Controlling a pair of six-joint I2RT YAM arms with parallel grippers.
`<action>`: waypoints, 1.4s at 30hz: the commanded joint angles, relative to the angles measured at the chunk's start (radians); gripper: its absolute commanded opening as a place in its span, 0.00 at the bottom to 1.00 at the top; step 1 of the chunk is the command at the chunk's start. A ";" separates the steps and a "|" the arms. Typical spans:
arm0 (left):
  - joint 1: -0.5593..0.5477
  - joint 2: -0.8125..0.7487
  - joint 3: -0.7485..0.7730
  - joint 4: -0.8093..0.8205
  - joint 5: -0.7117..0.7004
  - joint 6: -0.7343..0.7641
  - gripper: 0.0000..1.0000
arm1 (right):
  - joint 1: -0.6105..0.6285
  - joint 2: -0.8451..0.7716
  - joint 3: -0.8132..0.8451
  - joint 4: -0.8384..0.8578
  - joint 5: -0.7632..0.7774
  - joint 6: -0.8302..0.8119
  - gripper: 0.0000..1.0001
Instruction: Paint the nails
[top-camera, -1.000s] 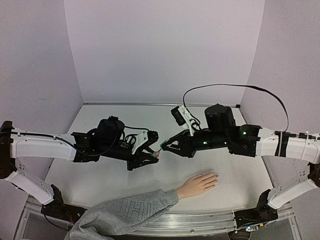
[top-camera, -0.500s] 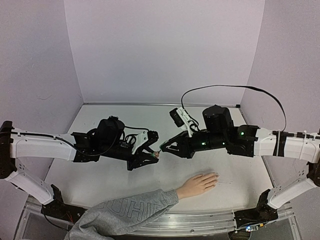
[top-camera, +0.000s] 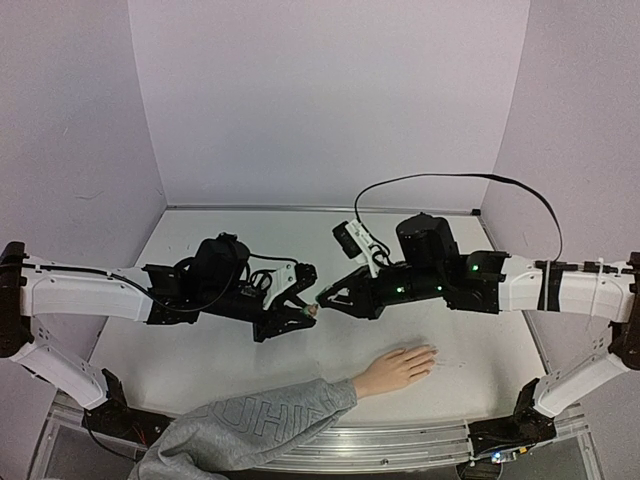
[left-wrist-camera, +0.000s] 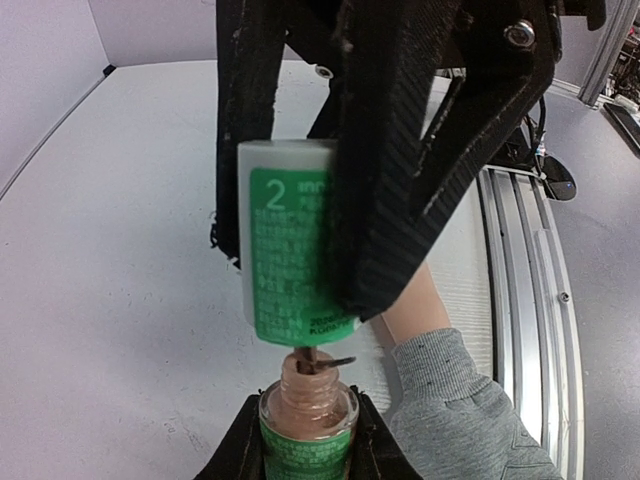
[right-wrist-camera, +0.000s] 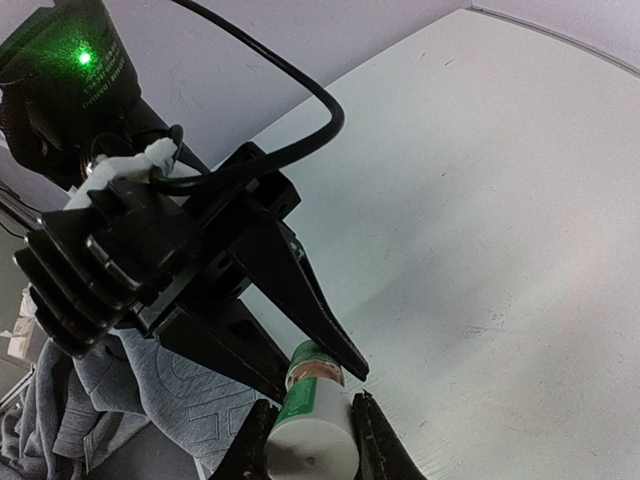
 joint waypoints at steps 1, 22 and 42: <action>-0.004 -0.029 0.032 0.063 0.006 0.012 0.00 | 0.006 0.020 0.050 0.023 -0.045 -0.007 0.00; -0.004 -0.085 0.066 0.064 0.220 0.032 0.00 | 0.006 0.087 0.080 -0.011 -0.268 -0.130 0.00; -0.059 0.168 0.197 0.631 -0.460 0.189 0.00 | 0.102 0.282 0.319 -0.122 0.446 0.553 0.00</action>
